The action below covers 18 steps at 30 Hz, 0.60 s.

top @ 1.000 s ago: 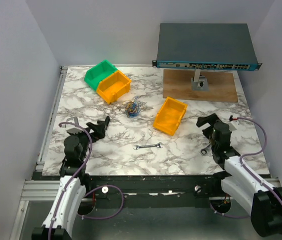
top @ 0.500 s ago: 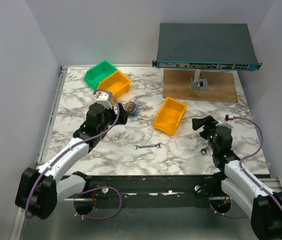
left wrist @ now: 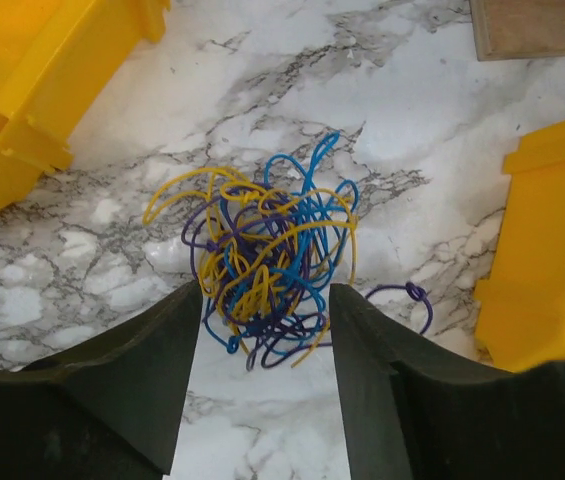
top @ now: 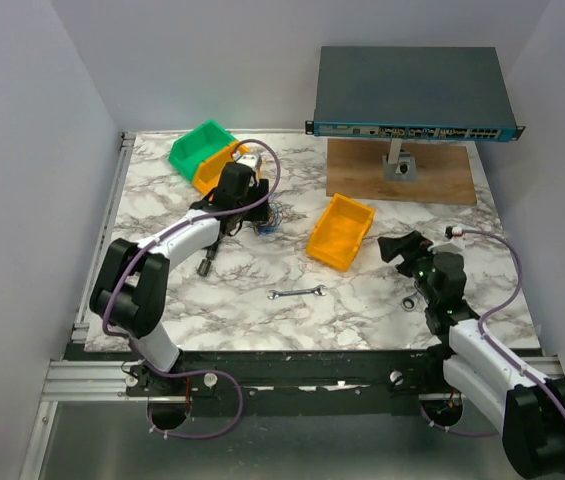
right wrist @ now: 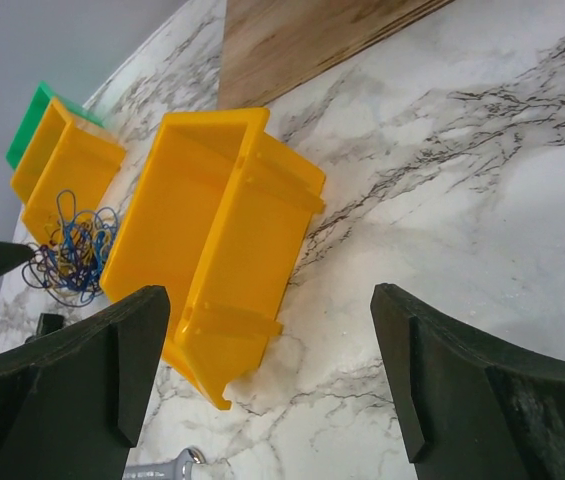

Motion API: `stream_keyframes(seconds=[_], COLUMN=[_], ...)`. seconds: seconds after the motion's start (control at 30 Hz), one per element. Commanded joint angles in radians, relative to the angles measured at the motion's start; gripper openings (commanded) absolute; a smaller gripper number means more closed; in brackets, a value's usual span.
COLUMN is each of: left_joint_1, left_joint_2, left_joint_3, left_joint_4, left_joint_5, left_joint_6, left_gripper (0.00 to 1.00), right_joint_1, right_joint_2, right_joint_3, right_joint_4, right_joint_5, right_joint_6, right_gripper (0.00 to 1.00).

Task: Untangle the cables

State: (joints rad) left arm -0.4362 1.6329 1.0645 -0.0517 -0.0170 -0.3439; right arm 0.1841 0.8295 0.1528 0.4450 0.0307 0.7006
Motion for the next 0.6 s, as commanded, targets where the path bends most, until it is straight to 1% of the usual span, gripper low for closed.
stream_keyframes(seconds=[0.0, 0.13, 0.17, 0.2, 0.23, 0.27, 0.33, 0.4, 0.5, 0.57], left_joint_1=[-0.006, -0.006, -0.006, -0.006, -0.005, -0.006, -0.007, -0.011, -0.019, -0.022], left_joint_2=[0.072, 0.138, 0.147, 0.155, 0.161, 0.160, 0.137, 0.083, -0.038, -0.101], left_joint_3=[0.092, 0.139, 0.144, 0.146, 0.147, 0.149, 0.133, 0.089, -0.016, -0.053], left_joint_4=[-0.101, -0.140, -0.145, -0.147, -0.146, -0.152, -0.156, -0.159, -0.135, -0.144], left_joint_5=[-0.069, -0.090, -0.086, -0.077, -0.063, -0.047, -0.022, 0.006, 0.016, 0.017], left_joint_6=[0.022, 0.026, 0.029, 0.031, 0.035, 0.038, 0.037, 0.034, 0.037, 0.026], left_gripper=[0.51, 0.50, 0.46, 0.41, 0.34, 0.21, 0.01, 0.00, 0.00, 0.00], right_joint_1=[0.002, 0.002, 0.003, 0.004, 0.006, 0.010, 0.026, 0.049, 0.080, 0.094], right_joint_2=[0.046, 0.130, 0.157, 0.180, 0.209, 0.231, 0.272, 0.283, 0.272, 0.278], right_joint_3=[-0.009, 0.011, 0.017, 0.027, 0.034, 0.044, 0.064, 0.072, 0.077, 0.085], right_joint_4=[0.071, 0.115, 0.127, 0.133, 0.145, 0.153, 0.159, 0.164, 0.159, 0.159], right_joint_5=[-0.099, -0.165, -0.182, -0.201, -0.217, -0.235, -0.265, -0.266, -0.243, -0.241], right_joint_6=[-0.029, -0.032, -0.034, -0.036, -0.039, -0.040, -0.052, -0.061, -0.073, -0.077], right_gripper=[0.90, 0.89, 0.88, 0.88, 0.88, 0.88, 0.84, 0.84, 0.84, 0.84])
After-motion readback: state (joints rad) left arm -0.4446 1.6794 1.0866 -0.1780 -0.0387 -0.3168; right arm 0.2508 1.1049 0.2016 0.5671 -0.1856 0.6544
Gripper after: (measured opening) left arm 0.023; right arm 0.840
